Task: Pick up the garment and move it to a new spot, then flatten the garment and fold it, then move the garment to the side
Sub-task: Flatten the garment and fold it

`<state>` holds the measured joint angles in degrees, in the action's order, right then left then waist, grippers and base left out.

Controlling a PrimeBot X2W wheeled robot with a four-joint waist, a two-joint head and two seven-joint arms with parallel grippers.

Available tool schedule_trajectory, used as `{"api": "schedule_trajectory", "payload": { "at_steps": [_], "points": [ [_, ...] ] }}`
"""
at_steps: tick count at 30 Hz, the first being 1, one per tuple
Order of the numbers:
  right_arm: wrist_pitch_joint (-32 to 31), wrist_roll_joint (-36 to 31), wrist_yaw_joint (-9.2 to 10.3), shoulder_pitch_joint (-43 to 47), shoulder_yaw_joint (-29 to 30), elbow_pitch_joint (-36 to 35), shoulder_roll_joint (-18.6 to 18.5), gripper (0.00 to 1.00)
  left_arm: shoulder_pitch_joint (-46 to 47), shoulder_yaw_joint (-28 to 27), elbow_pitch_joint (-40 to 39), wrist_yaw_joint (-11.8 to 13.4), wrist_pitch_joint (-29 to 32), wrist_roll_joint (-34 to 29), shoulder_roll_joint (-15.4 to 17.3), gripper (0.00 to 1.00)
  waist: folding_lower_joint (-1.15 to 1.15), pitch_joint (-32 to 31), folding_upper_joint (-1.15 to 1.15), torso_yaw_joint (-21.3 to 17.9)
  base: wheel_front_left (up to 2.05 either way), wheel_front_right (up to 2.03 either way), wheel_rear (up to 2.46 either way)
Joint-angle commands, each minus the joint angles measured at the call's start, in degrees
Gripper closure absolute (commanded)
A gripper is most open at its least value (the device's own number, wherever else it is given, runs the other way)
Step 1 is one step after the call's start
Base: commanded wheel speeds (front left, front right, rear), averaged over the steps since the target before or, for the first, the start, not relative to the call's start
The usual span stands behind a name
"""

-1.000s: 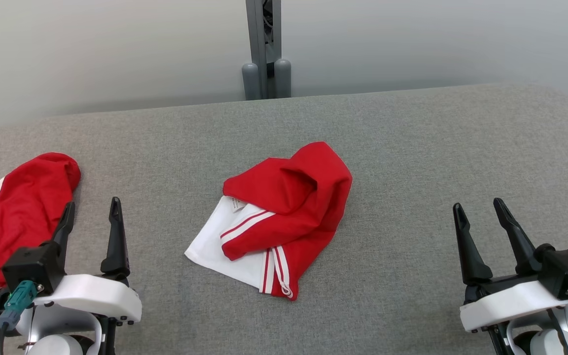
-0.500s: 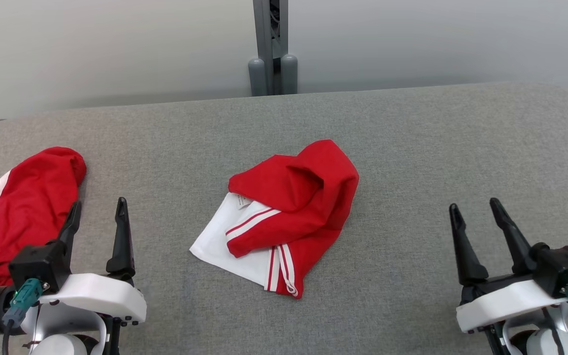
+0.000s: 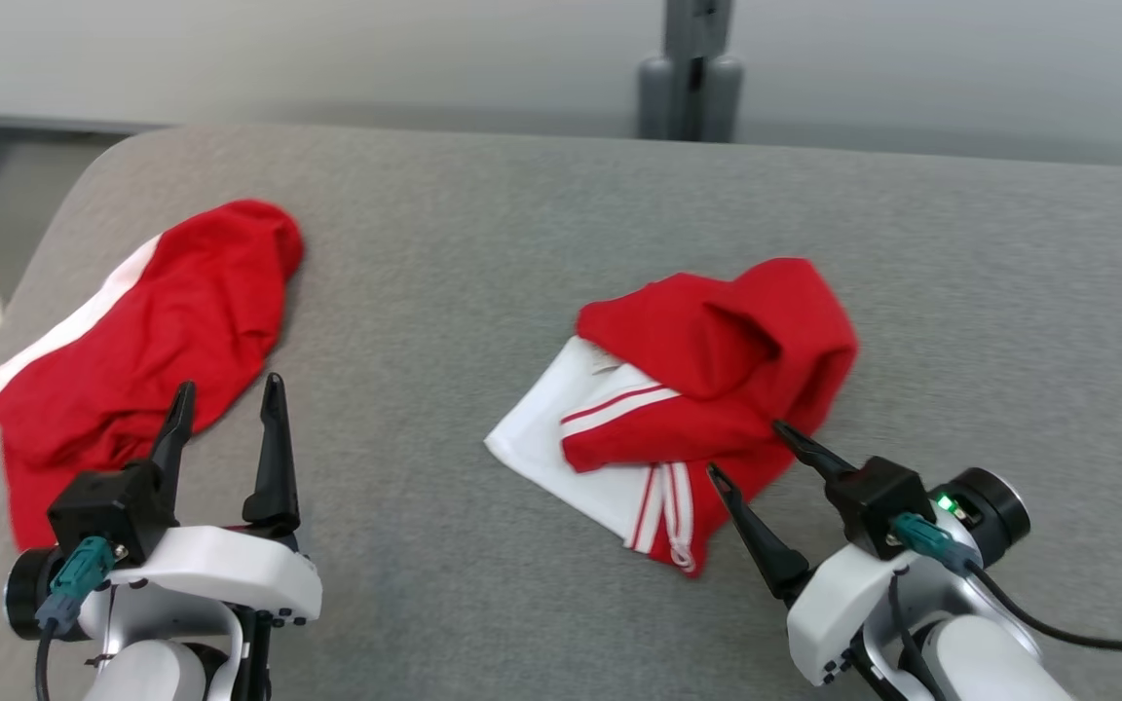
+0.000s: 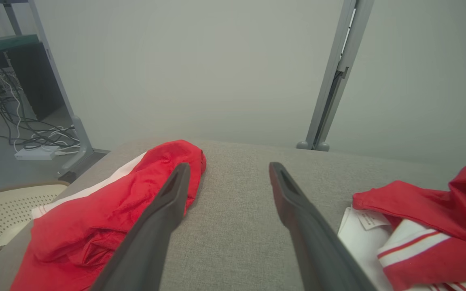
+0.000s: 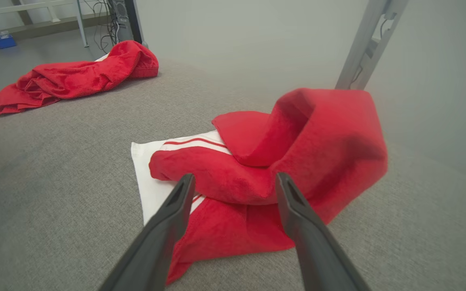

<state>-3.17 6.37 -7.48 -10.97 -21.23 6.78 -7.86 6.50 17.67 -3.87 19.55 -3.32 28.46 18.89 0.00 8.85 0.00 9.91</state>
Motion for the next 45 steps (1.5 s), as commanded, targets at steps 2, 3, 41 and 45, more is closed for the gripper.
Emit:
{"api": "schedule_trajectory", "payload": {
  "at_steps": [2, 3, 41, 45],
  "points": [
    [-1.4, 0.1, -0.02, -2.8, -2.9, 1.3, -2.2, 0.00, 1.5, -0.1, 0.9, -0.6, -1.1, 0.6, -0.7, 0.00, 0.00, 3.0, 0.00, 4.8, 0.00, 0.00, 0.00],
    [-2.1, 0.4, -0.02, -3.9, -4.0, 1.9, -3.2, 0.00, 1.7, 0.2, 1.2, -0.9, -1.5, 0.8, -0.9, 0.00, 0.00, 3.7, 0.00, 5.9, 0.00, 0.00, 0.00],
    [5.7, 7.8, -0.03, -2.9, 17.6, -1.8, 3.2, 1.00, 7.2, 2.3, 5.5, -4.3, -3.1, 0.8, 0.1, 0.00, 0.00, 4.2, 0.00, -4.7, 0.00, 0.00, 0.00],
    [5.9, 8.4, -0.03, -1.0, 18.6, -0.4, 3.4, 1.00, 7.0, 2.7, 4.9, -4.2, -2.4, 0.6, 0.5, 0.00, 0.00, 4.1, 0.00, -6.0, 0.00, 0.00, 0.00]
  ]
}}
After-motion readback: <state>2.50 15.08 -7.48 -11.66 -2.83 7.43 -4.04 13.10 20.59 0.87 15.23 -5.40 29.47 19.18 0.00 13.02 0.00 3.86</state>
